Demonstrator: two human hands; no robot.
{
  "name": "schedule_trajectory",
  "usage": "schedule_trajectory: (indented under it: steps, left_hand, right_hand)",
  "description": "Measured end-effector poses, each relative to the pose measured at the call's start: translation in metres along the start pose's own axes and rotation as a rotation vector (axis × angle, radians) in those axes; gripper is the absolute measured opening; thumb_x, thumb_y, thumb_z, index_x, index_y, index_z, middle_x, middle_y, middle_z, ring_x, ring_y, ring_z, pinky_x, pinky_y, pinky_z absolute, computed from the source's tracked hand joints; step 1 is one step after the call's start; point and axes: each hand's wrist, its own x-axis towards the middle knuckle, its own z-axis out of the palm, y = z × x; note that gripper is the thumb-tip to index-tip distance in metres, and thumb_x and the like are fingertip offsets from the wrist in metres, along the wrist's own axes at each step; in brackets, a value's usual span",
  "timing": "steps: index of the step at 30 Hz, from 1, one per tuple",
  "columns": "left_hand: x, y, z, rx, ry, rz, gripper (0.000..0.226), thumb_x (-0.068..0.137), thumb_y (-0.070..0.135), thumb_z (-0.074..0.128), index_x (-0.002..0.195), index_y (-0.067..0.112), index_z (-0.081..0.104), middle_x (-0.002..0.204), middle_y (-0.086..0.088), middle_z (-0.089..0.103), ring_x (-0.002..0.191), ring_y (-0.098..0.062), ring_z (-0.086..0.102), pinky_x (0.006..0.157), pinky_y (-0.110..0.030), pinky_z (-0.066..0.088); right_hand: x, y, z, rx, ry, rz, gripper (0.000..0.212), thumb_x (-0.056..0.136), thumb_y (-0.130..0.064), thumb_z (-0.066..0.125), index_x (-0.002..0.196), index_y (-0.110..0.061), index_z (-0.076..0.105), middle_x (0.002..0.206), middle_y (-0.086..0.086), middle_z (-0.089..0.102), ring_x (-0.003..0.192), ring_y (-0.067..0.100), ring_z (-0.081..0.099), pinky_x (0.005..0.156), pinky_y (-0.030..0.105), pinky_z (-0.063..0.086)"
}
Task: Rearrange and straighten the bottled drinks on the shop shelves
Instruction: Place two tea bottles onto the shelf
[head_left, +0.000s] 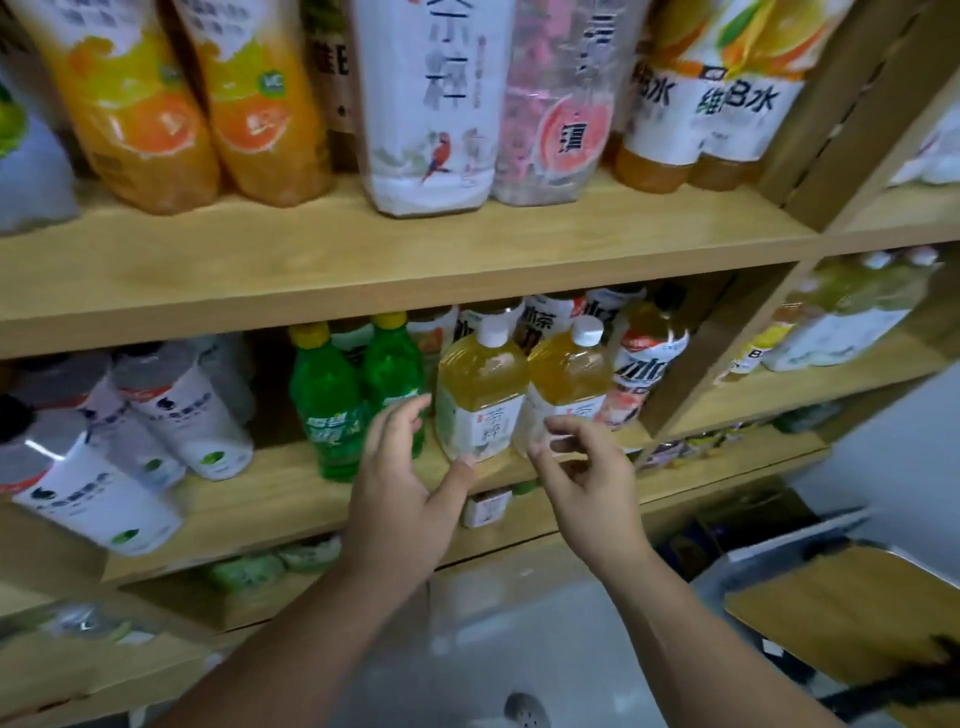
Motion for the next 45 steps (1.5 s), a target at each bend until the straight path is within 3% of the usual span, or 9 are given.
schedule_trajectory:
  steps: [2,8,11,15,22,26,31,40,45]
  left_hand:
    - [0.01,0.009,0.019,0.022,0.024,-0.001,0.066,0.088,0.032,0.074,0.147,0.027,0.044,0.144,0.009,0.044,0.132,-0.005,0.044,0.111,-0.039,0.044]
    - [0.036,0.029,0.057,0.19,0.066,-0.121,0.076,0.083,0.039,0.078,0.147,0.022,0.041,0.144,0.006,0.046,0.132,-0.016,0.047,0.106,-0.038,0.044]
    - [0.047,0.039,0.065,0.326,0.045,-0.145,0.058,0.082,0.033,0.081,0.129,0.019,0.051,0.116,0.007,0.048,0.11,-0.016,0.051,0.087,-0.03,0.042]
    - [0.061,0.046,0.066,0.472,0.017,-0.22,0.069,0.079,0.035,0.084,0.136,0.013,0.05,0.117,-0.004,0.05,0.114,-0.028,0.055,0.09,-0.039,0.049]
    - [0.065,0.059,0.067,0.647,0.07,-0.244,0.069,0.071,0.042,0.089,0.126,0.012,0.059,0.118,-0.011,0.052,0.114,-0.033,0.055,0.094,-0.043,0.051]
    - [0.054,0.061,0.07,0.695,0.125,-0.18,0.073,0.068,0.044,0.091,0.125,0.013,0.058,0.118,-0.008,0.054,0.112,-0.03,0.056,0.084,-0.04,0.051]
    - [0.037,0.051,0.07,0.517,0.144,-0.118,0.079,0.068,0.036,0.092,0.134,0.024,0.051,0.128,0.001,0.063,0.114,-0.022,0.061,0.088,-0.038,0.054]
    - [0.032,0.033,0.068,0.335,0.064,-0.132,0.094,0.068,0.023,0.094,0.144,0.03,0.038,0.139,-0.002,0.051,0.126,-0.022,0.052,0.102,-0.04,0.048]
    - [0.023,0.029,0.061,0.209,0.054,-0.107,0.094,0.067,0.022,0.094,0.145,0.031,0.043,0.138,-0.003,0.048,0.121,-0.019,0.051,0.101,-0.04,0.048]
  right_hand:
    - [0.017,0.014,-0.027,-0.026,0.039,-0.022,0.032,0.089,-0.027,0.077,0.118,-0.028,0.062,0.112,-0.011,0.06,0.106,0.006,0.061,0.085,0.034,0.057]
    - [0.075,0.021,-0.078,-0.117,-0.128,-0.149,0.075,0.083,-0.031,0.083,0.147,-0.024,0.046,0.14,-0.013,0.047,0.129,-0.004,0.042,0.103,0.0,0.028]
    - [0.102,0.014,-0.082,-0.192,-0.296,-0.169,0.08,0.084,-0.035,0.082,0.151,-0.023,0.04,0.14,-0.015,0.044,0.129,0.0,0.041,0.108,0.009,0.035]
    - [0.128,0.012,-0.078,-0.269,-0.487,-0.178,0.075,0.084,-0.037,0.082,0.147,-0.022,0.044,0.138,-0.002,0.055,0.128,0.017,0.054,0.103,0.04,0.052]
    - [0.127,0.021,-0.074,-0.329,-0.511,-0.234,0.074,0.078,-0.037,0.087,0.14,-0.028,0.048,0.122,-0.006,0.05,0.115,0.019,0.054,0.095,0.038,0.052]
    - [0.121,0.028,-0.077,-0.327,-0.46,-0.311,0.084,0.076,-0.038,0.087,0.146,-0.03,0.042,0.136,-0.005,0.047,0.125,0.02,0.052,0.1,0.039,0.051]
    - [0.11,0.033,-0.081,-0.279,-0.459,-0.317,0.088,0.077,-0.035,0.087,0.149,-0.036,0.037,0.153,-0.01,0.043,0.136,0.016,0.048,0.108,0.04,0.048]
    - [0.086,0.026,-0.079,-0.33,-0.407,-0.217,0.09,0.074,-0.035,0.089,0.144,-0.044,0.033,0.148,-0.011,0.044,0.132,0.019,0.05,0.103,0.047,0.052]
    - [0.062,0.018,-0.079,-0.383,-0.403,-0.245,0.092,0.075,-0.033,0.089,0.147,-0.043,0.033,0.145,-0.008,0.04,0.132,0.017,0.049,0.106,0.038,0.05]
